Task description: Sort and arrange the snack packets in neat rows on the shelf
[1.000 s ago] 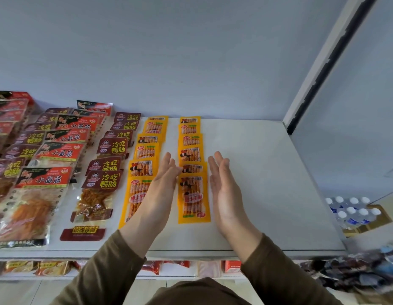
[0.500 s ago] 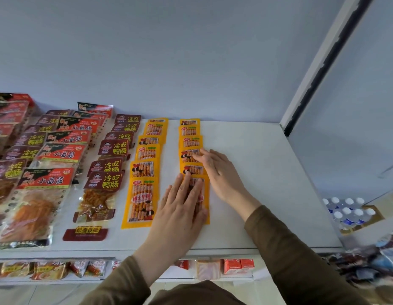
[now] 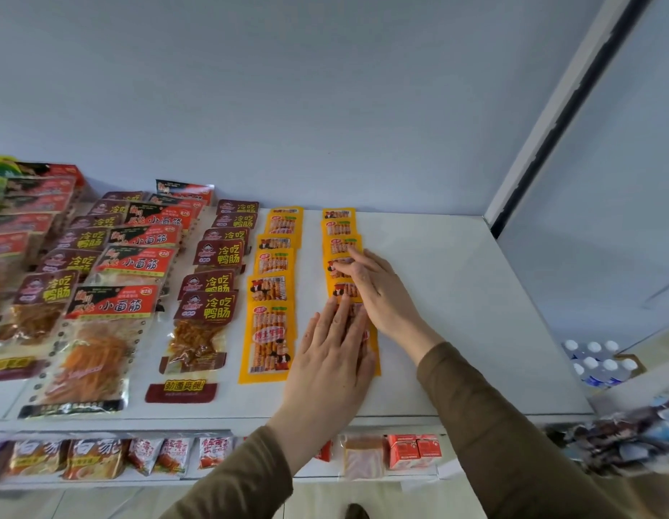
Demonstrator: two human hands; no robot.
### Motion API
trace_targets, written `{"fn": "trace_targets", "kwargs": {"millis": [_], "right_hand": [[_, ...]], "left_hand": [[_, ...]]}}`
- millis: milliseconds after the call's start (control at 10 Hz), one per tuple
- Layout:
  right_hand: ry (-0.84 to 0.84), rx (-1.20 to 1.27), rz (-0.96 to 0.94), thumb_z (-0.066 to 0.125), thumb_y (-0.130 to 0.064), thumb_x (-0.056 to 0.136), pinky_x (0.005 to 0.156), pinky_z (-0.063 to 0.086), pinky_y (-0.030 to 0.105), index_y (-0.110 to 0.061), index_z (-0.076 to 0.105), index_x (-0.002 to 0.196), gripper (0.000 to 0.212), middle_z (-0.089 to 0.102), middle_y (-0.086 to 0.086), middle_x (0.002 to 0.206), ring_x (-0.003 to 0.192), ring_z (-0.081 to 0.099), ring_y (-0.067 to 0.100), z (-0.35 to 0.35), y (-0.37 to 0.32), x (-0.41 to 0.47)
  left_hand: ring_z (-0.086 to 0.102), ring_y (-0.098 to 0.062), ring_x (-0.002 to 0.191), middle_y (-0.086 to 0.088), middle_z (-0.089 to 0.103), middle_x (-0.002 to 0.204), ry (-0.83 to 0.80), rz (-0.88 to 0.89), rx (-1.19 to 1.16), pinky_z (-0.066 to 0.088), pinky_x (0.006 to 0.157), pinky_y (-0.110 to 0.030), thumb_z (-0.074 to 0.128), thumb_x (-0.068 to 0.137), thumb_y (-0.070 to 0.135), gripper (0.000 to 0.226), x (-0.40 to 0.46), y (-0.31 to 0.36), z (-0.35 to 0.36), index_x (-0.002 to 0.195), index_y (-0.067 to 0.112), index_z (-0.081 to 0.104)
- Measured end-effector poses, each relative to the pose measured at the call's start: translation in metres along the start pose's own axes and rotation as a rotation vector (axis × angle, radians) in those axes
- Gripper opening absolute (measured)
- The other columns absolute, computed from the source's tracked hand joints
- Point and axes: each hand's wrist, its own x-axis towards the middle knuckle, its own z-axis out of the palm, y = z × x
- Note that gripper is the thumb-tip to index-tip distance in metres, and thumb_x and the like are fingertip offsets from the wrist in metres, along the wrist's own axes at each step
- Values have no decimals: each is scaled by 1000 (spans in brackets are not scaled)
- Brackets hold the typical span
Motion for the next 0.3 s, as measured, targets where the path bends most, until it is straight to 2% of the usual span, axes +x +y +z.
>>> {"fn": "trace_targets", "kwargs": {"millis": [100,200,300], "right_hand": [[46,82,39,14,-54,103,123,18,33,-32,63,136,62,39,-7,160,150,24,12,-1,1,-4],[112,276,104,20,-51,108,113,27,16,-26,64,135,57,46,-11,150,138,38,0,-6,-10,-13],[202,426,202,22,-49,108,101,30,10,-22,64,135,56,55,-12,141,126,44,-5,-8,-16,-27]], "left_hand": [[0,-24,158,-7,17,170,11,7,22,1,126,-44,23,108,48,62,0,0,-3,163,19,25],[-7,-17,158,-2,10,172,25,38,-60,-6,127,-35,19,108,52,63,-2,0,-11,164,23,22],[-6,-13,158,4,13,171,77,47,-111,-7,126,-32,21,107,54,62,-14,4,-21,162,25,27]]}}
